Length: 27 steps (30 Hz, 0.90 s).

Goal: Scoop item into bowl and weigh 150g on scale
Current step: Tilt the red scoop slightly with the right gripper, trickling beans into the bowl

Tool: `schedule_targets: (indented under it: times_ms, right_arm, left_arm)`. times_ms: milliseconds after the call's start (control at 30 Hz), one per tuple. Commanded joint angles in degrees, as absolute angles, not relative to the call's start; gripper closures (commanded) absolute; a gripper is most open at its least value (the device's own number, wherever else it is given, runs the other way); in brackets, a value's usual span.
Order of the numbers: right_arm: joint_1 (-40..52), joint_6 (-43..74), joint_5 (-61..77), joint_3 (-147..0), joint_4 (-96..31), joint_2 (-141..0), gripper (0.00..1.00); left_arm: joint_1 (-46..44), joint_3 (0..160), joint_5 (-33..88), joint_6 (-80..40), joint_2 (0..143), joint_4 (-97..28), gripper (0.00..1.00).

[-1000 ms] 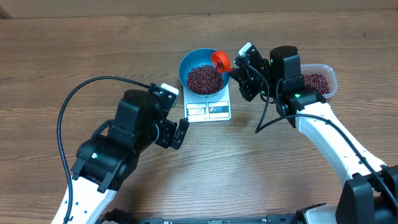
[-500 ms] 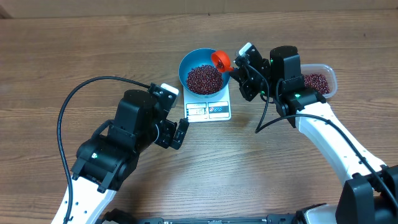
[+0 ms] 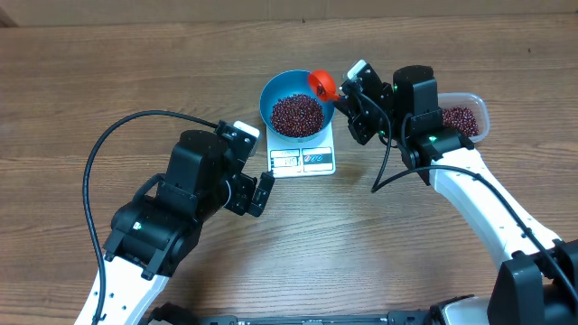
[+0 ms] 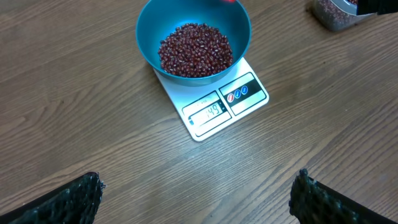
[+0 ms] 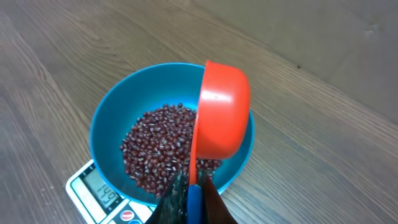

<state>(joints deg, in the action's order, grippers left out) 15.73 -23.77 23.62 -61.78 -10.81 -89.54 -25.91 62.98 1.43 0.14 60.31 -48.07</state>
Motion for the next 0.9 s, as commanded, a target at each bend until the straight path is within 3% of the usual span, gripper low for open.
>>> schedule_targets:
  times_ms: [0, 700, 867]
  right_arm:
    - [15.46, -25.61, 22.09, -63.81, -11.42, -89.73, 0.96]
    - [15.35, -18.81, 25.78, -63.81, -12.25, -89.73, 0.96]
    - [15.25, -9.1, 25.82, -63.83, -11.38, -89.71, 0.96]
  left_arm:
    - [-26.28, 62.78, 1.06, -0.19, 59.99, -48.01, 0.0]
    - [-26.28, 62.78, 1.06, -0.19, 59.99, -48.01, 0.01]
    - [-26.28, 62.78, 1.06, -0.19, 59.99, -48.01, 0.01]
